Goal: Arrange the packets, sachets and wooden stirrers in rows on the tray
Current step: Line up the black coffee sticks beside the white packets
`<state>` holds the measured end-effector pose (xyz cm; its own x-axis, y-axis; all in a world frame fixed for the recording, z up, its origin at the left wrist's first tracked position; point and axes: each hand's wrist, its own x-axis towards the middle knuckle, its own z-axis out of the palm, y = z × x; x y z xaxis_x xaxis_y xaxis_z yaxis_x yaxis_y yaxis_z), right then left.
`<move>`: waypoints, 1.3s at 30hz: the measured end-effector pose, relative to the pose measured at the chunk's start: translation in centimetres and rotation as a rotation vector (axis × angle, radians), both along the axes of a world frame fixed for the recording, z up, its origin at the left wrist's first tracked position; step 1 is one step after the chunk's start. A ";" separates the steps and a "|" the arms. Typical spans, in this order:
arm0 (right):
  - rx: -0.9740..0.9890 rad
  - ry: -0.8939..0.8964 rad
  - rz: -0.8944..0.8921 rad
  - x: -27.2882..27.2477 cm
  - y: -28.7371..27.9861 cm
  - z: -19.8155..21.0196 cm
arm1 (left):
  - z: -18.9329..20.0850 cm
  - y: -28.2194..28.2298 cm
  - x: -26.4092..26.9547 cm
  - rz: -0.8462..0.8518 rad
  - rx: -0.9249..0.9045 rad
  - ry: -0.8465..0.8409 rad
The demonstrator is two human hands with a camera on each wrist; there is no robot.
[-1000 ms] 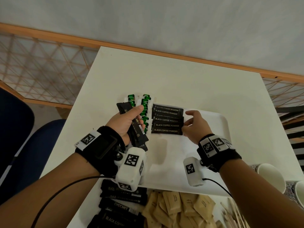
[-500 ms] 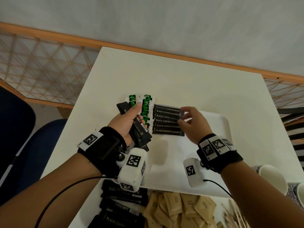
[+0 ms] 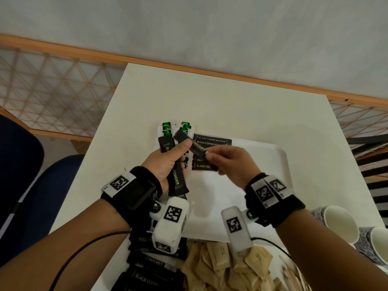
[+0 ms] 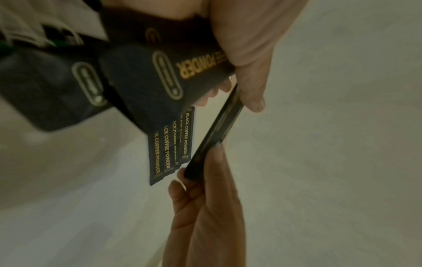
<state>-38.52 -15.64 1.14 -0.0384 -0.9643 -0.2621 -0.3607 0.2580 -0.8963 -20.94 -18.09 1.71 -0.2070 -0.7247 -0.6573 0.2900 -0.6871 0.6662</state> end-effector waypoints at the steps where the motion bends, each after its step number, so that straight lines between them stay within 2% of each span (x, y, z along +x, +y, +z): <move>1: -0.030 0.082 -0.049 -1.1 -0.1 -0.2 | 0.0 -0.1 0.2 0.024 0.025 0.009; 4: -0.009 0.434 -0.008 -4.1 0.2 -1.0 | 0.0 0.0 0.5 0.019 0.065 0.043; 6: 0.063 0.550 0.067 -5.2 0.5 -1.6 | -0.1 0.3 0.3 -0.042 0.068 0.050; 9: 0.128 0.531 0.082 -5.2 0.8 -2.1 | -0.3 0.8 -0.2 -0.085 0.077 0.044; 15: 0.159 0.494 0.088 -4.5 0.6 -2.0 | -0.2 1.0 -0.7 -0.066 0.093 0.044; 21: 0.045 0.549 0.095 -4.0 0.9 -1.4 | 0.0 1.8 -0.9 -0.166 0.134 0.038; 27: 0.033 0.685 0.318 -4.1 2.1 -1.7 | -0.1 1.8 -0.8 -0.174 0.139 0.043; 31: 0.025 0.599 0.266 -3.9 2.2 -1.9 | -0.3 1.5 -0.6 -0.167 0.146 0.032; 39: 0.000 0.713 0.307 -2.9 1.7 -3.7 | -0.2 1.7 -1.0 -0.159 0.142 0.049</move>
<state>-41.46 -13.91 -2.52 0.0713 -0.9590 -0.2743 -0.9056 0.0530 -0.4207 -21.91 -16.40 1.49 -0.3455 -0.5814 -0.7366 0.2005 -0.8125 0.5473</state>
